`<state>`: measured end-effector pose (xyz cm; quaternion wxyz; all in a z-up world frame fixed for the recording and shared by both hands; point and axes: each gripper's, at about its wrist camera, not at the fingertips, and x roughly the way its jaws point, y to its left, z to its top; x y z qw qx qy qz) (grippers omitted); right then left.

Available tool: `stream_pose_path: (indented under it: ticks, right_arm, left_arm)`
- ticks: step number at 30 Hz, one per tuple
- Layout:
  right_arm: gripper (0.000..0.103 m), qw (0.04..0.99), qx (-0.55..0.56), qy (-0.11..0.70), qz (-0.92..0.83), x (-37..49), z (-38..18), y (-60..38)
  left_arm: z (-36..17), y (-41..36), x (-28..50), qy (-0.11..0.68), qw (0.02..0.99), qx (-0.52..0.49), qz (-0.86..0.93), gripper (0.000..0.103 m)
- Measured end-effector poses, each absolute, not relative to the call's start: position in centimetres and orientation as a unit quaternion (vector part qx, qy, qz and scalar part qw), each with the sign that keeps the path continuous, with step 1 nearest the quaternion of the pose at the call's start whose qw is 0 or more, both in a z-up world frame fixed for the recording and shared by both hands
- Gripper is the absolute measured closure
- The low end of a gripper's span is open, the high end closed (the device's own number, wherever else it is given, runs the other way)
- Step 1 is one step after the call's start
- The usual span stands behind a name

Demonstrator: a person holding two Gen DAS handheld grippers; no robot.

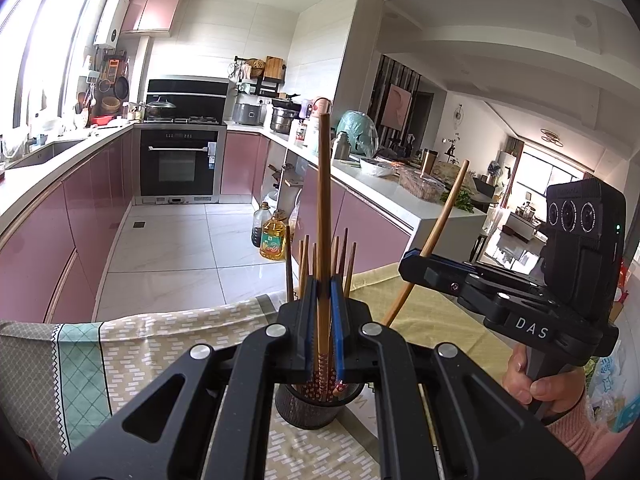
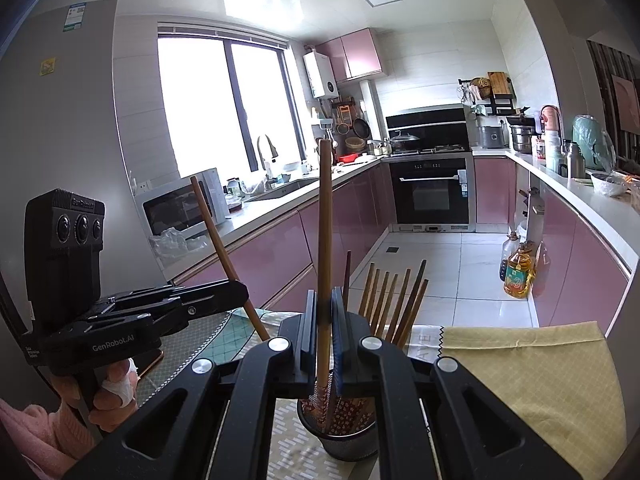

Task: Organize utensils
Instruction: 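Lower the left tool's chopstick into the mesh cup while the right tool inserts its own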

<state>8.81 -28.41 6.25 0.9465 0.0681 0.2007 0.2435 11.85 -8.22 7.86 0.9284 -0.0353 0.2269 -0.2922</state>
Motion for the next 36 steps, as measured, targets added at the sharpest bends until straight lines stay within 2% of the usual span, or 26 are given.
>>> stream_pose_path:
  ticks: [36]
  right_arm:
    - [0.097,0.939,0.080,0.232,0.239,10.9,4.5,-28.8]
  left_arm:
    - [7.2,-9.1,12.1,0.256,0.923,-0.016,-0.288,0.095]
